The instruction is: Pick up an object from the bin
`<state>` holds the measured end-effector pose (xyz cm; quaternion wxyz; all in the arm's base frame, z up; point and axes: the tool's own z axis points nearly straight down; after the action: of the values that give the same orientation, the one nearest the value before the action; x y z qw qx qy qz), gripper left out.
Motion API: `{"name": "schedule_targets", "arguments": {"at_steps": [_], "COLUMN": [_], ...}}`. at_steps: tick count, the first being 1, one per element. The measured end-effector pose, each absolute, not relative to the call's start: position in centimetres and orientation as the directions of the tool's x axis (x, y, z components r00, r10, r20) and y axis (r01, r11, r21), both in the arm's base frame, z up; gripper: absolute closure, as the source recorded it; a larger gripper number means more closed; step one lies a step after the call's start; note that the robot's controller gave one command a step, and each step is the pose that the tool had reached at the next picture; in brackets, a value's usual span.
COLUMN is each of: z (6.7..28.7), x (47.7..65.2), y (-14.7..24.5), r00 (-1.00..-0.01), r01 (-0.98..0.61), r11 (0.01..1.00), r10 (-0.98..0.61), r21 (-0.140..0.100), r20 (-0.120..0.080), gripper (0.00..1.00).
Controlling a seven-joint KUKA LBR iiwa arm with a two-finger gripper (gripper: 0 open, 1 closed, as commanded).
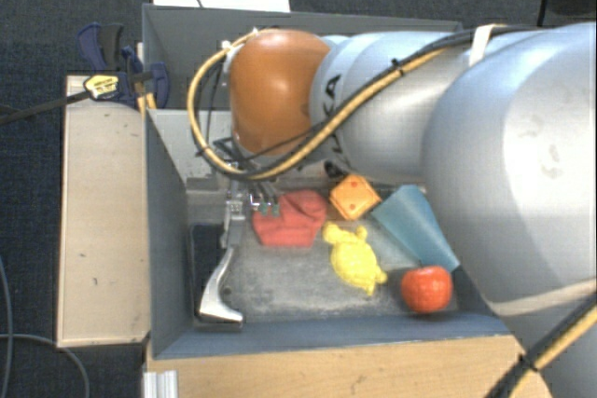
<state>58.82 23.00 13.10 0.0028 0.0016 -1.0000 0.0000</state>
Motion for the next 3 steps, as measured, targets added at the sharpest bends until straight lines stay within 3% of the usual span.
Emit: {"name": "schedule_targets", "arguments": {"at_steps": [1, 2, 3], "z": [13.6, 9.4, 8.0], "x": [59.0, 58.2, 57.9], "y": [22.9, 21.8, 21.0], "r00": [-1.000, -0.999, -0.995], "r01": [0.000, -0.035, -0.098], "r11": [1.000, 0.999, 0.995], "r10": [0.000, -0.035, -0.098], "r21": [0.002, 0.004, -0.007], "r20": [-0.002, -0.007, -0.002], "gripper": [0.00, 0.00, 1.00]}}
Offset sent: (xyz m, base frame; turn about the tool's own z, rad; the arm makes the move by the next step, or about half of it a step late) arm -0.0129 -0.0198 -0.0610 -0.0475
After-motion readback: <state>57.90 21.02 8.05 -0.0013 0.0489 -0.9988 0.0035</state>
